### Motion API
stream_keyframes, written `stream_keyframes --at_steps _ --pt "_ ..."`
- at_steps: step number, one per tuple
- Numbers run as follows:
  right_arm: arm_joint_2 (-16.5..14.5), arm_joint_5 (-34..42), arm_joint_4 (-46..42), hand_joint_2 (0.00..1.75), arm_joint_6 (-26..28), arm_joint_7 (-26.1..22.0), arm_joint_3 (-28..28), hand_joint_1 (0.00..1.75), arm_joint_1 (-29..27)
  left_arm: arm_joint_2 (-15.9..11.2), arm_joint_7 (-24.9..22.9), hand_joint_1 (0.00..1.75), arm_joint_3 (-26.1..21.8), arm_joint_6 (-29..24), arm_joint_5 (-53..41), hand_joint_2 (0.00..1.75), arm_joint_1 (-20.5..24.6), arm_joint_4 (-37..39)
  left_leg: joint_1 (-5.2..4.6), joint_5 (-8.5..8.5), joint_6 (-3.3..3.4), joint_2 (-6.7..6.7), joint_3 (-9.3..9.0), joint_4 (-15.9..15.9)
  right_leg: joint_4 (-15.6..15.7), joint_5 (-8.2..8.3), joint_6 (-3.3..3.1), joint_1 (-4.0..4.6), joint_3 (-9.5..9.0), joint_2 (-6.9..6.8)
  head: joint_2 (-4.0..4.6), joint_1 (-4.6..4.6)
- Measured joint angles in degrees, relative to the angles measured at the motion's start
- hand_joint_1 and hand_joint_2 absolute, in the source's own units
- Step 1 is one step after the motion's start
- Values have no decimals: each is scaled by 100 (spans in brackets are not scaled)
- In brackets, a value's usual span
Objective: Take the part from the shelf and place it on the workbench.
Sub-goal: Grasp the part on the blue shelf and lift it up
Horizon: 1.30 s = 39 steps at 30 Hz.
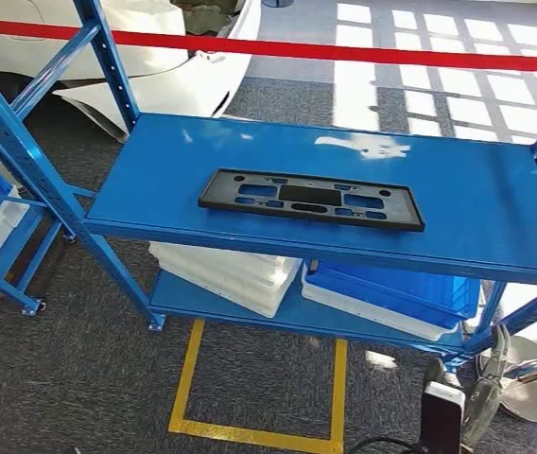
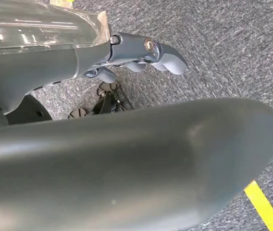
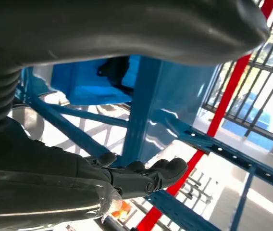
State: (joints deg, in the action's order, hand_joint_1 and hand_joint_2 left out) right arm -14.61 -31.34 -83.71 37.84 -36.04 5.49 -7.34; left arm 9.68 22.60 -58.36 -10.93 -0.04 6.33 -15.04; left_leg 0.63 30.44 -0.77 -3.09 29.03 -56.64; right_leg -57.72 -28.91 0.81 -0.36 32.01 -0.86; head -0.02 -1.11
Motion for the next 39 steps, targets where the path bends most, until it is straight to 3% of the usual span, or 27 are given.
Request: stream_keyframes --at_steps 8,23,39 --pt "248 81 -242 175 -175 76 -1009 0 332 17 -10 0 9 43 2 0 110 14 -1 -1 0 -1 0 0 0 2 -1 0 -4 -2 0 0" --pt "716 885 -28 175 -1759 262 -2458 0 981 124 437 0 77 415 2 0 247 38 0 -1 -1 -1 5 -1 -1 2 -1 1 4 1 0 0" --pt "1177 1163 346 175 -2957 157 -3572 0 1133 190 1022 0 298 1130 2 0 228 121 0 0 -1 -1 6 -1 -1 1 -1 1 7 2 0 0"
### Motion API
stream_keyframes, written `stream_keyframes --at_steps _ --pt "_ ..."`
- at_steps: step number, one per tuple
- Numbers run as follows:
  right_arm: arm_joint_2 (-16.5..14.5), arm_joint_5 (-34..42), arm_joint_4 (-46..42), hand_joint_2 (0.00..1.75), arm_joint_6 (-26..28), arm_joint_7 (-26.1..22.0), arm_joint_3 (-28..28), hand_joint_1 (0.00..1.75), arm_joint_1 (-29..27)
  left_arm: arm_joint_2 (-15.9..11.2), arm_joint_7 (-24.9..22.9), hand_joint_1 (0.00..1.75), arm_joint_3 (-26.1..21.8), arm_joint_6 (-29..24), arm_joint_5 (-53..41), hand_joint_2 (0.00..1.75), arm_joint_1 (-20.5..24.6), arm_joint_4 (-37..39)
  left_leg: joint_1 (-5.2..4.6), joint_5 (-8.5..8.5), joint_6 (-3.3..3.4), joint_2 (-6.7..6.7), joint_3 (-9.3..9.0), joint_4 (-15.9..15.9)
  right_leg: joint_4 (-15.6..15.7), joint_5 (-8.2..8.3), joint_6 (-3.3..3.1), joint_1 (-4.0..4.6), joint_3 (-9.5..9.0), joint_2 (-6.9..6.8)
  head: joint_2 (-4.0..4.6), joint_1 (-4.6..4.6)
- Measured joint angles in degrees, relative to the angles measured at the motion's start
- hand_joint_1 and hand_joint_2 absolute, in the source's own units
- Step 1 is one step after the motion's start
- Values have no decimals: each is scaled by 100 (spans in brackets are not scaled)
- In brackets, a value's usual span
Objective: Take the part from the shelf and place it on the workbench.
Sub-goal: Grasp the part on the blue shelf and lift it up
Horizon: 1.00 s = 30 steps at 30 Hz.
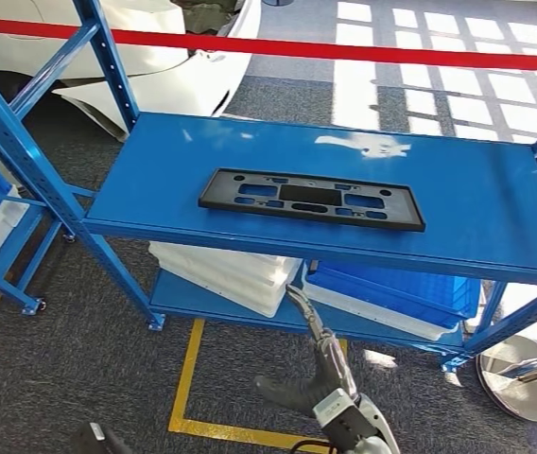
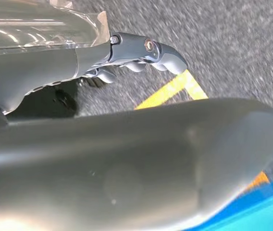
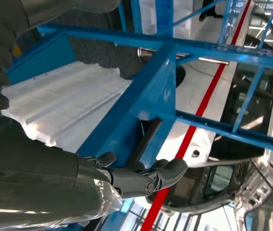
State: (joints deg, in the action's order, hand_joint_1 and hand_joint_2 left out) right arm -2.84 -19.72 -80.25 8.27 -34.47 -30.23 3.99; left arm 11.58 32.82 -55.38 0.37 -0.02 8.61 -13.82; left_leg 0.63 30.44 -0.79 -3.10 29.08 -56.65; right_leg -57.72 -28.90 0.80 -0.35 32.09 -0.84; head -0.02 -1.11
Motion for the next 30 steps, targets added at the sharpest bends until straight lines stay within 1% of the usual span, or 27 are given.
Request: stream_keyframes --at_steps 4,9,11,14,17,19,21,22,24,25,26,27,28,29,30 --pt "82 -156 75 175 19 -45 -137 0 -41 0 25 0 34 163 0 0 -16 9 0 0 0 -1 0 0 0 0 0 0 0 1 0 0" --pt "128 -278 167 175 211 -85 -206 0 -104 0 84 0 49 356 0 0 -32 14 -1 0 0 0 -1 0 0 0 0 -1 -2 1 0 0" --pt "132 -351 186 175 411 -88 -202 0 -138 -1 101 0 56 420 0 0 -51 16 -3 1 2 0 -1 -5 2 2 1 -8 -1 1 0 0" --pt "122 -473 170 175 885 -85 -140 0 -216 -3 142 0 62 429 0 0 -92 16 -10 6 9 0 0 -11 4 3 3 -20 -1 0 0 0" --pt "75 -486 40 175 1338 -64 15 0 -350 -9 165 0 65 393 0 0 -144 16 -20 21 31 -1 3 -26 4 3 10 -32 -3 -1 0 -2" --pt "45 -507 -124 175 1537 -33 126 0 -436 -14 172 0 65 396 0 0 -169 16 -26 33 51 -1 8 -41 6 5 25 -38 -6 -2 0 -2" --pt "29 -533 -279 175 1635 -8 219 0 -502 -17 177 0 66 409 0 0 -184 16 -36 39 70 -1 14 -49 21 15 53 -47 -13 -5 0 -2" --pt "26 -542 -341 175 1659 -1 255 0 -526 -17 179 0 66 413 0 0 -188 16 -39 34 86 -1 18 -42 16 39 80 -48 -19 -4 0 -3" --pt "23 -556 -453 175 1688 1 325 0 -564 -15 181 0 72 420 1 0 -191 16 -3 -1 136 -4 -12 9 -29 45 133 -39 -17 8 0 0" --pt "23 -562 -496 175 1693 1 353 0 -577 -13 181 0 77 423 1 0 -189 16 25 -20 163 -6 -31 37 -140 -15 159 -35 18 19 0 6" --pt "23 -566 -530 175 1697 2 378 0 -590 -10 182 0 81 426 1 0 -189 17 52 -35 182 -7 -53 58 -334 -144 181 -39 101 29 0 12" --pt "23 -568 -550 175 1698 2 399 0 -605 -9 182 0 85 429 2 0 -192 17 64 -40 191 -9 -60 65 -633 -314 208 -49 232 37 0 17" --pt "23 -568 -561 175 1698 2 416 0 -620 -8 182 0 87 430 2 0 -198 20 71 -36 192 -7 -60 65 -994 -487 236 -62 406 40 0 19" --pt "24 -569 -566 175 1700 2 437 0 -639 -7 182 0 87 430 2 0 -207 22 75 -26 186 -6 -64 64 -1312 -605 264 -77 574 41 0 17" --pt "25 -575 -572 175 1712 2 457 0 -660 -7 182 0 88 430 2 0 -216 25 82 -11 173 -5 -76 63 -1485 -627 289 -89 680 40 0 16"
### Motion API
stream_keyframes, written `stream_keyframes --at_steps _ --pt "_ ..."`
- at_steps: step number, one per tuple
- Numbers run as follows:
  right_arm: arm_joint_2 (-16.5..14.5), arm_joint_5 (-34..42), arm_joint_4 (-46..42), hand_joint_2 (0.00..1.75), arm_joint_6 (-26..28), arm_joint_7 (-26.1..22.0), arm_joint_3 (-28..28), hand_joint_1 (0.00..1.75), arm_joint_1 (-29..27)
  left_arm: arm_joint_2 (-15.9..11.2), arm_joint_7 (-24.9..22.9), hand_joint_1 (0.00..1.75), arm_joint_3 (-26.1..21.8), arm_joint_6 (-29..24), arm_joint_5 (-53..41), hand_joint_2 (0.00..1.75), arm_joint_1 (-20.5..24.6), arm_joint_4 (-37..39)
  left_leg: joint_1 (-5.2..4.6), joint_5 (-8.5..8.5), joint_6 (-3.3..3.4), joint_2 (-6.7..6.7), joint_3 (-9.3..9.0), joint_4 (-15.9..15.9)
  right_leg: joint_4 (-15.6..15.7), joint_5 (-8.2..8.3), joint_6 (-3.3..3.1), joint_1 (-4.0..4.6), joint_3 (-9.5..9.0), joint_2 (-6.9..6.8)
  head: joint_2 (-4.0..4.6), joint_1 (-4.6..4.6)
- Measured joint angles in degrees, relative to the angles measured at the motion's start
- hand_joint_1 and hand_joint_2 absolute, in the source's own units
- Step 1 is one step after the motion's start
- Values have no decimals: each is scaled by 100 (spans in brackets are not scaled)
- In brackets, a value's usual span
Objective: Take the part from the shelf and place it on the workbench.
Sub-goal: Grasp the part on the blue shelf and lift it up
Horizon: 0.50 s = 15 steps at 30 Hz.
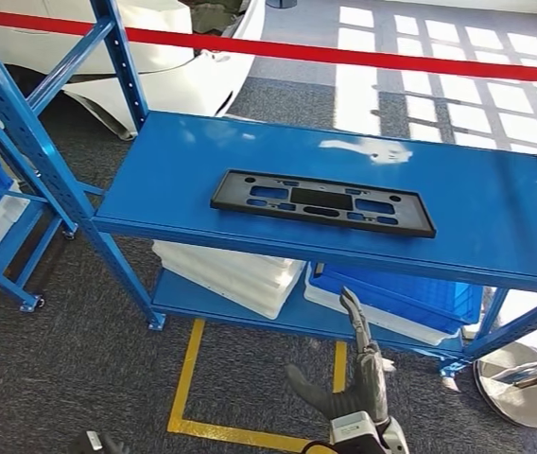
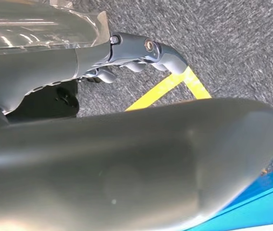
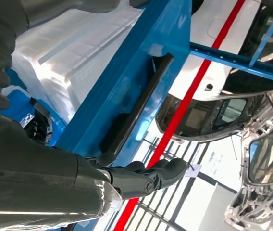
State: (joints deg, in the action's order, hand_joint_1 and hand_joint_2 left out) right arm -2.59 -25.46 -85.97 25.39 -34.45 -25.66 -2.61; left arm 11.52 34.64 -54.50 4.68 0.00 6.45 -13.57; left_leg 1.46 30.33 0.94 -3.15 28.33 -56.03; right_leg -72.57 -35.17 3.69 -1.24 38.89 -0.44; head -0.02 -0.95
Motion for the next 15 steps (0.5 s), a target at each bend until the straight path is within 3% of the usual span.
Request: stream_keyframes --at_steps 1,3,4,6,8,10,12,14,15 --pt "1 -11 -9 175 21 -1 22 0 -18 0 0 0 2 1 0 0 -6 4 12 24 -21 2 -24 -1 40 96 21 -10 8 -1 0 -1" --pt "1 -46 -39 175 81 -2 59 0 -44 1 0 0 12 2 0 0 -11 10 49 85 -82 3 -113 0 685 543 41 -26 -243 -18 0 1" --pt "1 -69 -54 175 111 -2 79 0 -53 1 2 0 23 2 0 0 -8 13 64 115 -114 2 -161 3 1024 688 30 -16 -380 -35 0 3" --pt "1 -118 -86 175 164 0 122 0 -75 1 5 0 50 2 -1 0 -2 16 62 176 -196 -8 -212 7 1388 739 -80 23 -513 -74 0 12" --pt "3 -163 -125 175 206 4 177 0 -99 1 8 0 71 1 -1 0 -3 22 52 208 -277 -21 -258 4 1410 666 -232 49 -524 -63 0 2" --pt "4 -208 -178 175 221 10 217 0 -105 2 10 0 83 1 0 0 7 26 68 247 -315 24 -250 -132 1430 653 -329 38 -590 -17 0 -20" --pt "2 -253 -217 175 213 32 232 0 -82 2 12 0 91 5 -3 0 14 29 66 421 -314 136 64 -691 1457 610 -405 38 -676 23 0 -36" --pt "1 -293 -222 175 204 63 243 0 -66 2 13 0 96 8 -5 0 -10 32 36 691 -295 212 595 -1464 1458 538 -465 68 -748 78 0 -45" --pt "1 -311 -221 175 202 73 246 0 -67 2 13 0 97 9 -2 0 -28 33 16 767 -278 227 813 -1697 1458 494 -481 87 -796 113 0 -47"
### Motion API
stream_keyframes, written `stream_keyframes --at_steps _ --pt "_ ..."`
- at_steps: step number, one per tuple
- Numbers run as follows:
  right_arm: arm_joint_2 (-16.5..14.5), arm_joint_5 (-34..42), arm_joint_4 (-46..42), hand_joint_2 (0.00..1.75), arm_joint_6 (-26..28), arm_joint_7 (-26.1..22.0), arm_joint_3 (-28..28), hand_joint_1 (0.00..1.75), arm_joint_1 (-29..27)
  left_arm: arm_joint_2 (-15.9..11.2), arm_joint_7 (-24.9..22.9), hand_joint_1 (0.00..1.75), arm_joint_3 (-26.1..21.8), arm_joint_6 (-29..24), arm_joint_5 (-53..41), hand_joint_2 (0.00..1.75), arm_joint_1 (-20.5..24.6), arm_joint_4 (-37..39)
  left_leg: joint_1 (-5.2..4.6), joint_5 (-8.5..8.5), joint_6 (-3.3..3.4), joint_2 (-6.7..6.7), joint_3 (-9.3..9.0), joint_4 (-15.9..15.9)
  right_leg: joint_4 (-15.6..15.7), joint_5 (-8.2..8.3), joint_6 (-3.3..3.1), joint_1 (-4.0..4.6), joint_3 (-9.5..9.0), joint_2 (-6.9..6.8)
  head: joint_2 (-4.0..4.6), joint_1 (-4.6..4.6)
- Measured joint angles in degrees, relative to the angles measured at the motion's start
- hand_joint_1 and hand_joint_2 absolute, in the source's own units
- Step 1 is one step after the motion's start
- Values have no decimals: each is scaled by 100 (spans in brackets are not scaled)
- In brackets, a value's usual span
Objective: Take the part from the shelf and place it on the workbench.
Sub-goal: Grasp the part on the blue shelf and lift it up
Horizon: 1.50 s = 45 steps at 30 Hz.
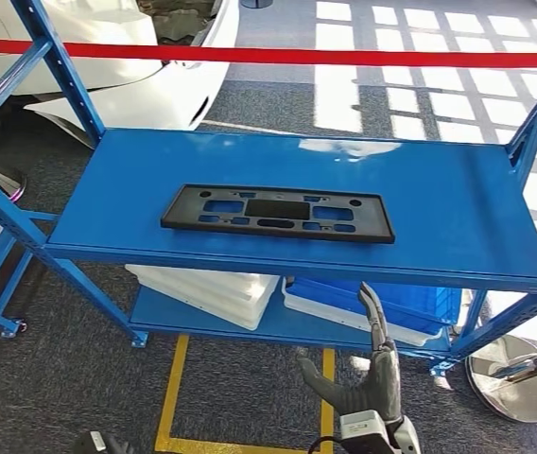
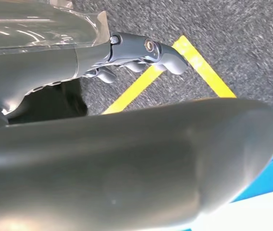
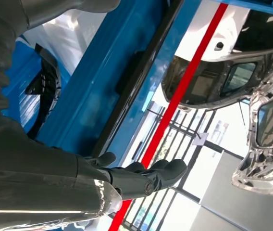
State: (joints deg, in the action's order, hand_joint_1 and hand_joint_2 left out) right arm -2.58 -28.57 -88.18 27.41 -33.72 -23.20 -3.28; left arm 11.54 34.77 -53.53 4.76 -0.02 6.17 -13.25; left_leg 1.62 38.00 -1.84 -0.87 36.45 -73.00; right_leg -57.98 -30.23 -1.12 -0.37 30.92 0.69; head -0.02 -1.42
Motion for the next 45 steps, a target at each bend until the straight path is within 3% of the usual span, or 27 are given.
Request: stream_keyframes --at_steps 1,2,5,6,7,9,11,14,16,17,18,19,21,22,26,28,30,31,32,34,36,38,39,42,45 --pt "0 -14 2 175 -1 5 4 0 0 0 0 0 0 0 4 0 -15 0 -23 -15 28 10 142 -58 0 -51 -9 18 -63 34 0 -1" --pt "0 -24 4 175 -2 9 7 0 1 0 0 0 0 0 7 0 -26 0 -48 -150 68 17 194 83 0 -109 -10 36 -143 64 0 -2" --pt "1 -54 13 175 -3 23 16 0 5 -7 -2 0 0 -2 -4 0 -40 3 -146 -942 236 40 138 960 0 -301 22 66 -358 110 0 15" --pt "2 -66 15 175 -4 31 24 0 5 -10 -3 0 0 -3 -15 0 -42 6 -177 -1103 268 46 131 1127 10 -345 48 64 -377 118 0 21" --pt "3 -79 16 175 -4 37 31 0 5 -13 -4 0 0 -4 -20 0 -42 9 -201 -1139 287 51 134 1195 14 -367 80 59 -388 125 0 30" --pt "5 -106 3 175 -2 40 50 0 9 -15 -8 0 1 -4 19 0 -35 11 -204 -1109 315 53 61 1267 14 -380 142 49 -414 119 0 27" --pt "6 -130 -19 175 3 40 68 0 24 -16 -14 0 1 2 71 0 -29 11 -167 -1059 363 54 -101 1364 -271 -388 204 49 -322 66 0 40" --pt "10 -139 -31 175 6 43 92 0 26 -14 -28 0 1 7 79 0 -26 14 -123 -932 387 49 -325 1431 -1254 -666 307 17 321 1 0 54" --pt "18 -147 -31 175 6 46 100 0 15 -14 -31 0 -1 4 95 0 -34 15 -106 -808 375 51 -480 1433 -1524 -813 344 -4 676 -14 0 56" --pt "23 -157 -31 175 6 49 104 0 13 -14 -31 0 -1 3 108 0 -38 15 -99 -739 362 54 -578 1433 -1397 -725 348 -9 733 -21 0 56" --pt "27 -172 -32 175 6 54 110 0 13 -13 -31 0 -2 1 120 0 -39 15 -95 -669 347 57 -681 1434 -1117 -496 342 -10 720 -28 0 56" --pt "31 -191 -33 175 6 61 118 0 12 -10 -38 0 -2 -18 128 0 -40 16 -92 -603 328 58 -771 1438 -768 -149 321 -4 679 -34 0 57" --pt "47 -230 -29 175 5 91 142 0 6 -6 -82 0 -2 -107 123 0 -30 21 -93 -502 271 60 -888 1449 -316 334 246 30 645 -42 0 44" --pt "56 -245 -31 175 4 105 154 0 0 -3 -111 0 -2 -171 121 0 -22 24 -94 -471 235 58 -918 1457 -239 432 198 51 656 -41 0 39" --pt "70 -309 -75 175 4 119 200 0 8 14 -176 0 -4 -319 123 0 25 26 -95 -390 144 49 -920 1317 -96 401 65 28 527 -20 0 30" --pt "70 -337 -84 175 4 124 209 0 12 13 -209 0 -4 -383 119 0 51 26 -85 -152 99 52 -628 763 -35 377 25 9 443 -20 0 26" --pt "73 -372 -83 175 4 135 219 0 8 13 -232 0 -4 -448 119 0 53 26 -71 100 52 52 -198 112 -29 335 -1 7 403 -11 0 26" --pt "75 -404 -82 175 8 148 224 0 4 13 -236 0 -4 -468 120 0 47 26 -62 96 35 52 -56 -22 -30 311 -1 6 378 1 0 26" --pt "80 -453 -82 175 14 167 230 0 3 13 -238 0 -5 -481 120 0 44 26 -53 -37 24 52 -2 45 -31 286 7 3 345 15 0 26" --pt "92 -557 -82 175 31 213 240 0 5 11 -237 0 -6 -485 121 0 45 26 -29 -562 10 52 -131 655 -35 228 47 -8 266 35 0 26" --pt "110 -647 -76 175 46 254 253 0 16 11 -233 0 -4 -476 114 0 59 30 -40 -861 40 52 -257 1201 -50 187 105 -9 231 44 0 27" --pt "145 -743 -67 175 55 303 273 0 28 11 -229 0 -2 -471 110 0 65 33 -66 -880 119 53 -257 1339 -65 157 153 1 243 46 0 30" --pt "171 -797 -62 175 55 334 284 0 34 11 -228 0 -2 -473 112 0 64 33 -68 -902 154 56 -257 1348 -64 152 145 4 250 44 0 30" --pt "267 -932 -32 175 31 410 313 0 68 13 -227 0 -1 -479 121 0 65 33 -68 -923 168 73 -263 1363 -32 162 78 8 222 40 0 33" --pt "333 -964 -5 175 19 426 339 0 106 13 -228 0 1 -483 121 0 74 33 -78 -914 192 77 -264 1363 6 179 70 7 202 40 0 33"
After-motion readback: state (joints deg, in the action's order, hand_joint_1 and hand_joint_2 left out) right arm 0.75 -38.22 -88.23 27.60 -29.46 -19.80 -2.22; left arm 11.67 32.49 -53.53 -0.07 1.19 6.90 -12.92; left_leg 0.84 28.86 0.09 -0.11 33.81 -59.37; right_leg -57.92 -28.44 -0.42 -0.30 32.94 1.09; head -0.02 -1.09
